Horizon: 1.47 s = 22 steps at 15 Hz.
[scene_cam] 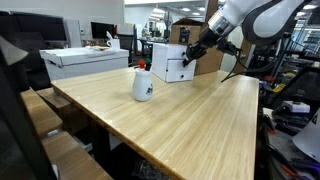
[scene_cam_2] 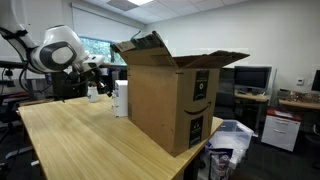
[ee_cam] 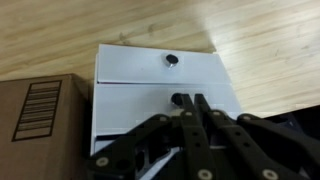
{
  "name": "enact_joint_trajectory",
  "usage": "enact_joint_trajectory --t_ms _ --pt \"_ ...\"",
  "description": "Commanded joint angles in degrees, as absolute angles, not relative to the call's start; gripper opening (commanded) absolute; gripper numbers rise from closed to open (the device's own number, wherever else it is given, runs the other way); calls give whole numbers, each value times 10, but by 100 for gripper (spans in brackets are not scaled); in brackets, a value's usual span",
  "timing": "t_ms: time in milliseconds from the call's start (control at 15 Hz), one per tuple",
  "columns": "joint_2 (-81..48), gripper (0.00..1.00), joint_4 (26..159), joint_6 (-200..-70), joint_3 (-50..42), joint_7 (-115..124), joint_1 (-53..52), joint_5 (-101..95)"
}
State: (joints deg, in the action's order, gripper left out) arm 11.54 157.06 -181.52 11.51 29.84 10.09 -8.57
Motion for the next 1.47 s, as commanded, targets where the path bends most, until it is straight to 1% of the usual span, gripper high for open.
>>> enact_joint_trajectory --t_ms 0,67,400,600,667,733,800,933,1200,1400 --pt "148 40 1561 -1734 103 264 62 -88" --pt "152 45 1557 -1724 102 256 57 -87" --pt "172 73 1501 -1595 64 126 -1 -40" --pt "169 89 1463 -1556 34 52 -30 -9" --pt "167 99 1443 -1532 17 9 -49 16" --pt "168 98 1432 -1512 8 -18 -58 29" --pt "170 100 1421 -1496 0 -44 -66 42" --pt "177 100 1402 -1468 -7 -74 -68 48" --pt "183 100 1360 -1403 7 -34 -39 2" --pt "181 100 1325 -1339 7 -47 -32 -18"
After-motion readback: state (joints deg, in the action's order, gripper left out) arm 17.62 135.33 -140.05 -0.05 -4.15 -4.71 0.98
